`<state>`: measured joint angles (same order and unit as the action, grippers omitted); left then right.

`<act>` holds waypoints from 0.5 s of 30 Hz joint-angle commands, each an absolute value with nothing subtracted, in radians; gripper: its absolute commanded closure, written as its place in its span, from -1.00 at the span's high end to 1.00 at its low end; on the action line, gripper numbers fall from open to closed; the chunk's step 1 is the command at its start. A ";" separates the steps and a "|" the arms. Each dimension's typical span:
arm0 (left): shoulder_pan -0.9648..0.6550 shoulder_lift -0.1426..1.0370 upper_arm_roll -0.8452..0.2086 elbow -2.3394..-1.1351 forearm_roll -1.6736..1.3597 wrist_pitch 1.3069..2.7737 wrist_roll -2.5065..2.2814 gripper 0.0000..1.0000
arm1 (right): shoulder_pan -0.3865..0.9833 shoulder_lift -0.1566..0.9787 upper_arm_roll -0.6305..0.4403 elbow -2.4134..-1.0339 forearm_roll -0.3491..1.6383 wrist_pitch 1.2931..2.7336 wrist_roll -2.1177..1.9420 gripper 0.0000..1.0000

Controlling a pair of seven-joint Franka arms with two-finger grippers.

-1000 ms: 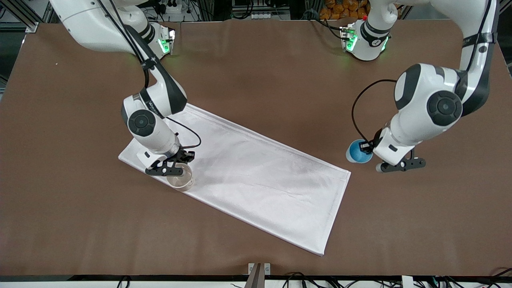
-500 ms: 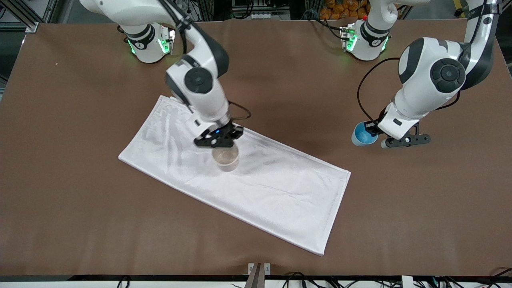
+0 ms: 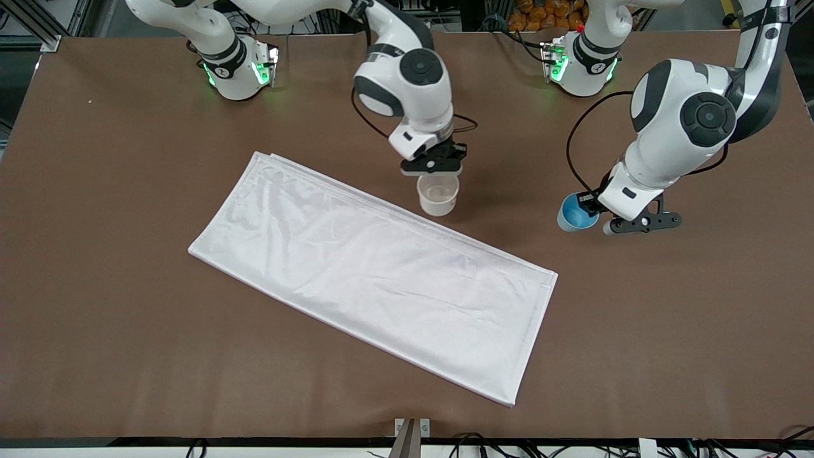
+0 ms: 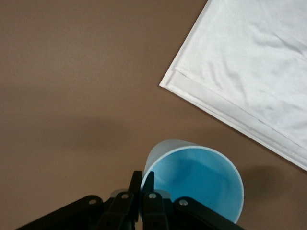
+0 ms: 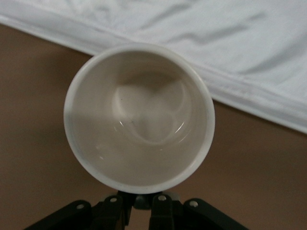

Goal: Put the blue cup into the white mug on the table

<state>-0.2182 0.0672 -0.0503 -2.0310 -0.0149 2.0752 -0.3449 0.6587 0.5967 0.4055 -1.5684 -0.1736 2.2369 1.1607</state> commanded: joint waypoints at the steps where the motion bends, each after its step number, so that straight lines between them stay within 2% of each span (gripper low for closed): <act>1: -0.221 0.041 -0.057 -2.056 -0.018 2.088 -0.330 -1.00 | 0.736 0.672 0.382 -1.506 -0.206 2.282 1.200 -1.00; 15: -0.221 0.041 -0.060 -2.057 -0.018 2.086 -0.331 -1.00 | 0.819 0.753 0.353 -1.503 -0.248 2.359 1.239 -1.00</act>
